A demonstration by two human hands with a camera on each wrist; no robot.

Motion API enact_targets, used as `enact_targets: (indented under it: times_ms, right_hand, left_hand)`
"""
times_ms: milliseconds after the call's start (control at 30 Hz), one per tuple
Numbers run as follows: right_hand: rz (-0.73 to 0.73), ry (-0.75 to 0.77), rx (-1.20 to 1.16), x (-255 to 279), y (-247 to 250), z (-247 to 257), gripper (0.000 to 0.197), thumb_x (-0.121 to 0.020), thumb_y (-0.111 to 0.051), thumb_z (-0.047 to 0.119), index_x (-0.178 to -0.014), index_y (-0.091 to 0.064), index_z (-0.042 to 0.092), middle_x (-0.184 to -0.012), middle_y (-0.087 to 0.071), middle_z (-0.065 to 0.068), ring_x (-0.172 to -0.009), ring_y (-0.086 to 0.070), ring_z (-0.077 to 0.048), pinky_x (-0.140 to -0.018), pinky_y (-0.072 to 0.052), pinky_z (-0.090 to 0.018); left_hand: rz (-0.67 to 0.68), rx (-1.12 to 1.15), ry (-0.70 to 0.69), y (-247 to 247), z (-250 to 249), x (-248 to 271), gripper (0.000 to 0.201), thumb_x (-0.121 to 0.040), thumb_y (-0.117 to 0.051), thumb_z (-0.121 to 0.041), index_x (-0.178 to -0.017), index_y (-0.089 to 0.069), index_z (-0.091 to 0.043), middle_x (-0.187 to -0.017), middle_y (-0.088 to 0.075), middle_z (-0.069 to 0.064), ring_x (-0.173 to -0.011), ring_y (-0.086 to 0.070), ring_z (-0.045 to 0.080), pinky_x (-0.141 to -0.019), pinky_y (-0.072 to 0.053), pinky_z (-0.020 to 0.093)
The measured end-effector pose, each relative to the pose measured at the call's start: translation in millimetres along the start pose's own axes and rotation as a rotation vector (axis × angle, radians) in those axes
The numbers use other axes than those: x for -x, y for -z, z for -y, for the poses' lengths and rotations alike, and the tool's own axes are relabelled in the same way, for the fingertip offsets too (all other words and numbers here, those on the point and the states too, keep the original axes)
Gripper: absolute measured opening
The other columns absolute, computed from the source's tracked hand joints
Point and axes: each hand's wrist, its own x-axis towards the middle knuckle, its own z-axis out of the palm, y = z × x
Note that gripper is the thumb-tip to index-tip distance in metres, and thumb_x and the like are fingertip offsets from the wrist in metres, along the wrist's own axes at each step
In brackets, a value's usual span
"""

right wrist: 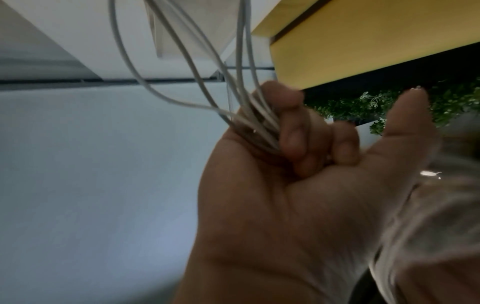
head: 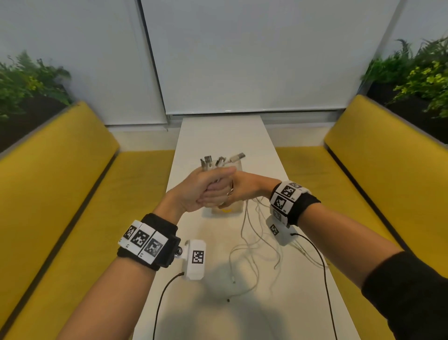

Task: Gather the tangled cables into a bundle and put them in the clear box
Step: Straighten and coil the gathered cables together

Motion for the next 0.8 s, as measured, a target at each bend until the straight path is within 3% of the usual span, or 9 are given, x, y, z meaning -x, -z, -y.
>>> enact_targets:
  times_ms: [100,167,233,300,367,467,600,700,800]
  right_hand:
    - [0.099,-0.009,0.027,22,14,27,0.038,-0.073,-0.077,0.026,-0.102,-0.068,0.003,-0.099,-0.069,-0.021,-0.091,-0.064,-0.038,-0.087,-0.055,-0.047]
    - [0.161,0.028,0.04,32,23,37,0.004,-0.084,-0.07,0.015,-0.082,-0.067,0.014,-0.076,-0.062,-0.002,-0.068,-0.057,-0.015,-0.066,-0.05,-0.03]
    - [0.192,0.036,0.02,36,30,41,0.023,-0.09,-0.062,0.009,-0.068,-0.058,0.015,-0.062,-0.046,0.002,-0.052,-0.04,-0.009,-0.05,-0.037,-0.025]
    - [0.21,0.004,-0.002,42,33,45,0.012,-0.092,-0.053,0.006,-0.088,-0.063,0.002,-0.058,-0.039,0.0,-0.048,-0.031,-0.01,-0.048,-0.029,-0.025]
    - [0.21,-0.034,-0.022,42,32,44,0.026,-0.089,-0.045,0.003,-0.107,-0.062,-0.004,-0.056,-0.038,-0.001,-0.046,-0.029,-0.01,-0.045,-0.027,-0.022]
    - [0.262,-0.05,-0.071,39,31,46,0.03,-0.087,-0.032,-0.005,-0.091,-0.059,0.006,-0.058,-0.035,-0.004,-0.047,-0.025,-0.011,-0.042,-0.023,-0.022]
    - [0.258,-0.111,-0.078,37,28,45,0.031,-0.091,-0.03,-0.007,-0.089,-0.059,0.002,-0.066,-0.046,-0.008,-0.051,-0.035,-0.014,-0.042,-0.034,-0.022]
    - [0.251,-0.106,-0.13,37,27,47,0.024,-0.094,-0.036,-0.004,-0.095,-0.06,-0.003,-0.07,-0.05,-0.012,-0.052,-0.043,-0.014,-0.044,-0.042,-0.022]
    - [0.145,-0.068,-0.226,32,30,39,0.026,-0.093,-0.04,-0.003,-0.099,-0.06,-0.018,-0.083,-0.056,-0.024,-0.055,-0.049,-0.02,-0.047,-0.048,-0.024]
  left_hand:
    - [-0.064,-0.275,0.105,1,-2,4,0.058,-0.104,-0.048,-0.036,-0.053,-0.028,-0.016,-0.04,-0.022,-0.003,-0.033,-0.017,0.011,-0.036,-0.015,0.015]
    - [-0.13,-0.418,0.198,1,-3,5,0.057,-0.103,-0.047,-0.041,-0.055,-0.028,-0.018,-0.044,-0.022,-0.003,-0.039,-0.015,0.012,-0.039,-0.011,0.02]
    - [-0.186,-0.524,0.283,2,-1,6,0.055,-0.1,-0.049,-0.048,-0.057,-0.028,-0.021,-0.049,-0.022,-0.002,-0.045,-0.014,0.014,-0.043,-0.008,0.024]
    - [-0.194,-0.577,0.329,2,4,6,0.053,-0.099,-0.049,-0.051,-0.06,-0.027,-0.023,-0.053,-0.022,-0.002,-0.05,-0.012,0.016,-0.043,-0.009,0.026]
    - [-0.189,-0.64,0.368,1,8,4,0.052,-0.1,-0.051,-0.047,-0.06,-0.027,-0.023,-0.055,-0.021,-0.001,-0.053,-0.011,0.018,-0.045,-0.009,0.027]
    - [-0.181,-0.73,0.423,-1,15,1,0.045,-0.089,-0.056,-0.036,-0.055,-0.029,-0.025,-0.054,-0.025,-0.004,-0.051,-0.014,0.016,-0.046,-0.012,0.027]
    - [-0.185,-0.779,0.45,-3,19,-3,0.045,-0.097,-0.053,-0.029,-0.054,-0.039,-0.027,-0.051,-0.029,-0.009,-0.046,-0.018,0.011,-0.041,-0.016,0.021]
    - [-0.193,-0.745,0.377,-6,18,-3,0.032,-0.101,-0.049,-0.021,-0.074,-0.065,-0.027,-0.053,-0.03,-0.011,-0.045,-0.02,0.008,-0.037,-0.019,0.016]
    - [-0.271,-0.752,0.304,-1,17,-6,0.02,-0.099,-0.049,-0.019,-0.092,-0.068,-0.019,-0.054,-0.033,-0.011,-0.045,-0.024,0.009,-0.038,-0.021,0.018]
